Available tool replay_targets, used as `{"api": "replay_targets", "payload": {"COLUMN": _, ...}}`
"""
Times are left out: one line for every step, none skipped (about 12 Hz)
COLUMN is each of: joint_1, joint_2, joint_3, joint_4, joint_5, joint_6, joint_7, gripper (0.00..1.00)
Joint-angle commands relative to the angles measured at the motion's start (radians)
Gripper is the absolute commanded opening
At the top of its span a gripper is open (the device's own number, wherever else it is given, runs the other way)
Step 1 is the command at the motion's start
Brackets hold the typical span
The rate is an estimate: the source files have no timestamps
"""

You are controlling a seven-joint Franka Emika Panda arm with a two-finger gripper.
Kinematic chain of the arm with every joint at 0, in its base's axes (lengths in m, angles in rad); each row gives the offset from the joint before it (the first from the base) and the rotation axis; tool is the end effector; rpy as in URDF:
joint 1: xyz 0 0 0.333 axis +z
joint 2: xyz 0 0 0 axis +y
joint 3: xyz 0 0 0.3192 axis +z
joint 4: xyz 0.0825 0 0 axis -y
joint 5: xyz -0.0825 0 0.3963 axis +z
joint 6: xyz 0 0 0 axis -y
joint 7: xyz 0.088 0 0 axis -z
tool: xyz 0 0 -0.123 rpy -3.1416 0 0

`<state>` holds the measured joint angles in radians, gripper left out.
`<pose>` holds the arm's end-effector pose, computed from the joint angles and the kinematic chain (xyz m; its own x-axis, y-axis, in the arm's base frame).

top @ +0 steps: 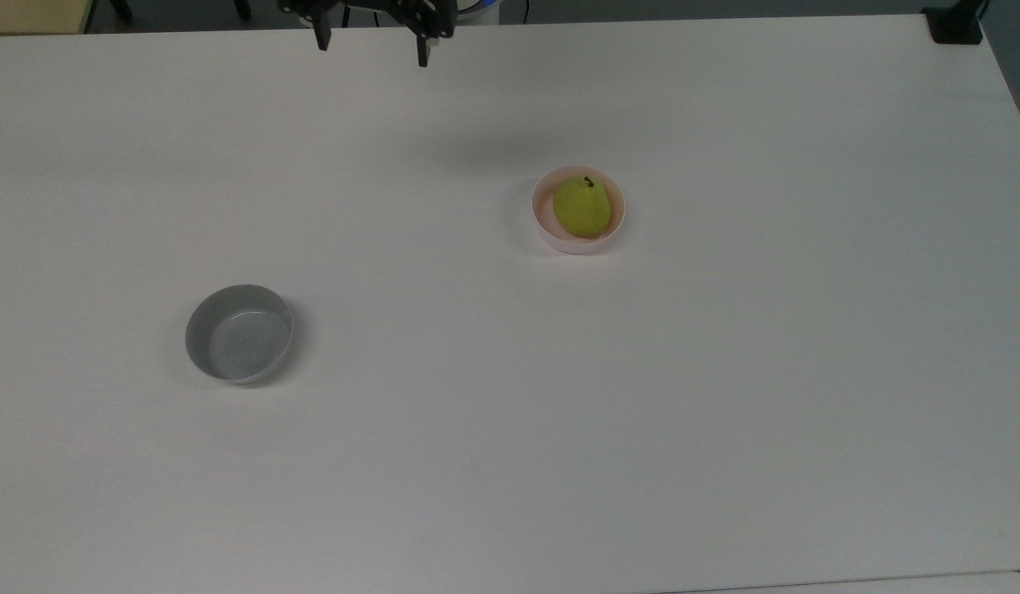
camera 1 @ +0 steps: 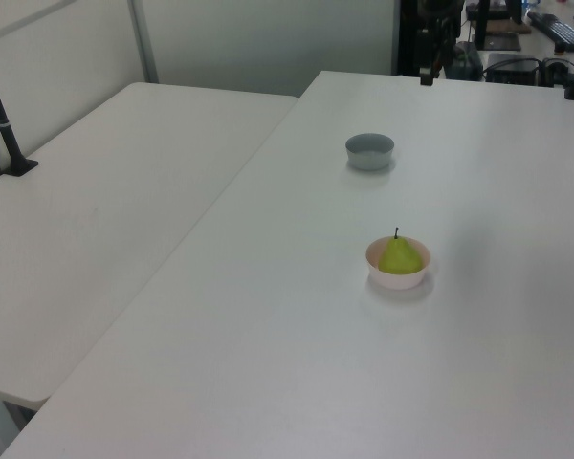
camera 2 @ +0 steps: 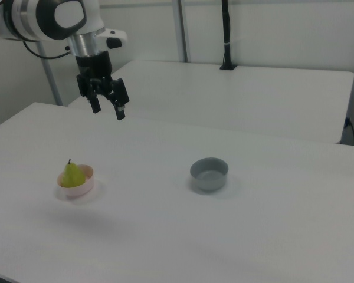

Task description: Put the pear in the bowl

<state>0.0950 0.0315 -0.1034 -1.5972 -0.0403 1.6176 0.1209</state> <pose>0.5795 -0.0088 0.5851 0.9919 -0.1269 -0.0057 -0.1266 -0.9910 0.0445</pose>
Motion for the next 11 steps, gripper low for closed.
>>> {"api": "replay_targets", "payload": {"joint_1": -0.012, "joint_2": -0.019, "joint_3": -0.050, "joint_4": 0.011, "joint_5": 0.062, "joint_6": -0.027, "joint_7": -0.227, "gripper": 1.00}}
{"api": "replay_targets", "payload": {"joint_1": -0.020, "joint_2": -0.019, "joint_3": -0.053, "joint_4": 0.011, "joint_5": 0.078, "joint_6": -0.022, "joint_7": -0.275, "gripper": 1.00}}
{"api": "replay_targets", "payload": {"joint_1": -0.026, "joint_2": -0.021, "joint_3": -0.064, "joint_4": 0.010, "joint_5": 0.091, "joint_6": 0.007, "joint_7": -0.318, "gripper": 1.00}}
{"api": "replay_targets", "payload": {"joint_1": -0.026, "joint_2": -0.019, "joint_3": -0.071, "joint_4": 0.003, "joint_5": 0.092, "joint_6": 0.036, "joint_7": -0.355, "gripper": 1.00}}
{"api": "replay_targets", "payload": {"joint_1": -0.026, "joint_2": -0.019, "joint_3": -0.071, "joint_4": 0.003, "joint_5": 0.092, "joint_6": 0.054, "joint_7": -0.362, "gripper": 1.00}}
{"api": "replay_targets", "payload": {"joint_1": -0.026, "joint_2": -0.015, "joint_3": -0.071, "joint_4": 0.003, "joint_5": 0.092, "joint_6": 0.059, "joint_7": -0.363, "gripper": 1.00}}
{"api": "replay_targets", "payload": {"joint_1": -0.026, "joint_2": -0.013, "joint_3": -0.070, "joint_4": 0.003, "joint_5": 0.092, "joint_6": 0.073, "joint_7": -0.363, "gripper": 1.00}}
{"api": "replay_targets", "payload": {"joint_1": -0.026, "joint_2": -0.013, "joint_3": -0.070, "joint_4": 0.003, "joint_5": 0.092, "joint_6": 0.073, "joint_7": -0.362, "gripper": 1.00}}
{"api": "replay_targets", "payload": {"joint_1": -0.024, "joint_2": -0.013, "joint_3": -0.067, "joint_4": 0.003, "joint_5": 0.092, "joint_6": 0.073, "joint_7": -0.353, "gripper": 1.00}}
{"api": "replay_targets", "payload": {"joint_1": -0.024, "joint_2": -0.013, "joint_3": -0.065, "joint_4": 0.003, "joint_5": 0.092, "joint_6": 0.073, "joint_7": -0.349, "gripper": 1.00}}
{"api": "replay_targets", "payload": {"joint_1": -0.024, "joint_2": -0.012, "joint_3": -0.065, "joint_4": 0.003, "joint_5": 0.092, "joint_6": 0.074, "joint_7": -0.349, "gripper": 1.00}}
